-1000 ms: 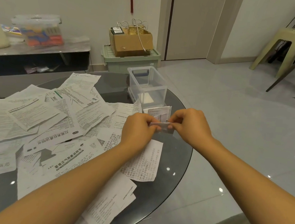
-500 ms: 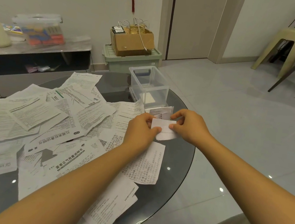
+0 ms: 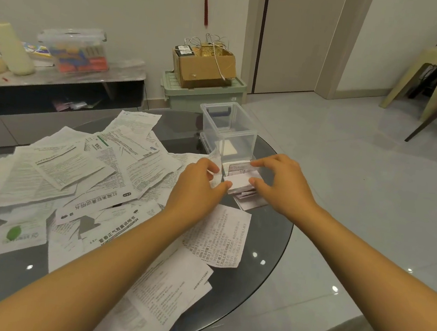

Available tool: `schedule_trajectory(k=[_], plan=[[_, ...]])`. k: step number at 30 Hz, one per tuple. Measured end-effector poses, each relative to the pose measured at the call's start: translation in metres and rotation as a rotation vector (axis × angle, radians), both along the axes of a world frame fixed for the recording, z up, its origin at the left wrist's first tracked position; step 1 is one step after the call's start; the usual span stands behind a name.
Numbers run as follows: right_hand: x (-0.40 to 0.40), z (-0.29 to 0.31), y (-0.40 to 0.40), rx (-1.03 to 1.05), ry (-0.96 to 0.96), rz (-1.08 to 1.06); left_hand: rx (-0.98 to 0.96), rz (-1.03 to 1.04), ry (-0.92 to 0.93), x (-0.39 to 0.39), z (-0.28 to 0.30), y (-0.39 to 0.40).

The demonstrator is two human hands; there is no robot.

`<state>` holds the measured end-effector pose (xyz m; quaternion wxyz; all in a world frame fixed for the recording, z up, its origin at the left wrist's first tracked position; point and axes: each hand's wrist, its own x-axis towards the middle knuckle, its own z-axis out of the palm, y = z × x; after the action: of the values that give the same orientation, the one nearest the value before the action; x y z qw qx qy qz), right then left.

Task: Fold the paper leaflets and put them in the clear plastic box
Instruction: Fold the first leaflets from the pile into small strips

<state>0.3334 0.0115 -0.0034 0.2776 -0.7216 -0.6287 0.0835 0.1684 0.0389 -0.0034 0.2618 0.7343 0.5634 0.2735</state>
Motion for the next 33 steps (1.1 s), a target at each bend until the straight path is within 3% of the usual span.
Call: schedule_trajectory(k=[12, 19, 22, 25, 29, 33], plan=[[-0.019, -0.007, -0.022, -0.067, -0.167, 0.373, -0.127, -0.225, 0.268, -0.056, 0.0, -0.034], [-0.024, -0.014, -0.026, -0.245, -0.271, 0.542, 0.04, -0.467, 0.622, -0.074, -0.003, -0.046], [-0.028, -0.014, -0.026, -0.298, -0.341, 0.583, 0.042, -0.513, 0.714, -0.085, -0.008, -0.042], [-0.032, -0.012, -0.03, -0.315, -0.392, 0.603, -0.012, -0.527, 0.68, -0.094, -0.016, -0.037], [-0.041, -0.015, -0.031, -0.275, -0.358, 0.611, -0.014, -0.512, 0.675, -0.099, -0.026, -0.025], [-0.053, -0.019, -0.029, -0.247, -0.314, 0.554, -0.038, -0.458, 0.805, -0.1, -0.029, -0.02]])
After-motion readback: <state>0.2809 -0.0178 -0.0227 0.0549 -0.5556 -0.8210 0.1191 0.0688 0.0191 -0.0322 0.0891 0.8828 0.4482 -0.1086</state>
